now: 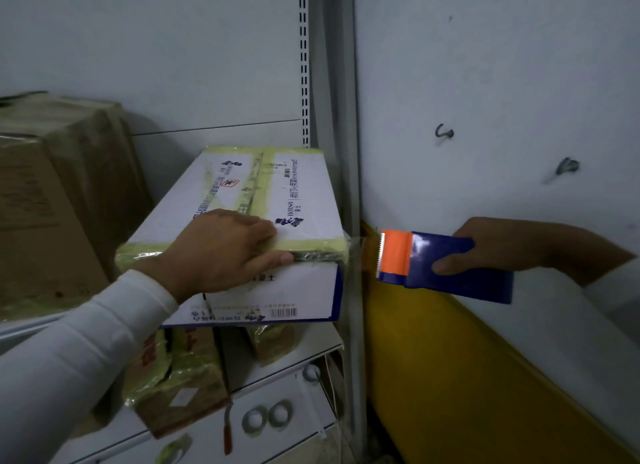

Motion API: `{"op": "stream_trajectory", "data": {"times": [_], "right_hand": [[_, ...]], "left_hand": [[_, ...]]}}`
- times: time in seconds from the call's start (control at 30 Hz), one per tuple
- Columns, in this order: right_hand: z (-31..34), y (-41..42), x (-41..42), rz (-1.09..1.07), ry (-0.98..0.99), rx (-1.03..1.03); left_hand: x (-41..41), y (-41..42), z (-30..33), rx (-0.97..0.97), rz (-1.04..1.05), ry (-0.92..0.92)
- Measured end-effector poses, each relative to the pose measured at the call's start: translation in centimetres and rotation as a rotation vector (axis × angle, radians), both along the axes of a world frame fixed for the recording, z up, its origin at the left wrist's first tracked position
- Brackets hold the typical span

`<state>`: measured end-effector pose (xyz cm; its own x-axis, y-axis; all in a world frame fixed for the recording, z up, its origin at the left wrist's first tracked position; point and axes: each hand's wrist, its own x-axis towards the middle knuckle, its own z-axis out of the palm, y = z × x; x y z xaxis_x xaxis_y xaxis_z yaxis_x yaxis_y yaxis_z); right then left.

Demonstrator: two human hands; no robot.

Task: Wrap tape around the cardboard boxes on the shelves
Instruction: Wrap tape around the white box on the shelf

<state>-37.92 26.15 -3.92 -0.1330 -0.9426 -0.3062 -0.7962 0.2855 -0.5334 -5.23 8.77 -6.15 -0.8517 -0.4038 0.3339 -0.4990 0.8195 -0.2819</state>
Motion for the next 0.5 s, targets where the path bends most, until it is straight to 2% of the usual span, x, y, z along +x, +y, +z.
{"op": "stream_trajectory", "data": {"times": [0.1,0.17,0.27,0.5], "right_hand": [[-0.8,-0.8,0.5,0.002,0.058,-0.019],[-0.9,-1.2,1.0,0.009,0.085,-0.016],[-0.7,-1.9,1.8,0.006,0.129,0.002],[-1.6,-3.2,4.4,0.002,0.472,0.008]], "left_hand": [[-3.1,2.1,0.1,-0.108,0.107,0.047],[-5.7,3.8,-0.6,-0.091,0.021,0.118],[-8.0,4.3,-2.0,0.007,-0.066,0.088],[-8.1,2.5,-4.1,-0.146,-0.148,0.019]]}}
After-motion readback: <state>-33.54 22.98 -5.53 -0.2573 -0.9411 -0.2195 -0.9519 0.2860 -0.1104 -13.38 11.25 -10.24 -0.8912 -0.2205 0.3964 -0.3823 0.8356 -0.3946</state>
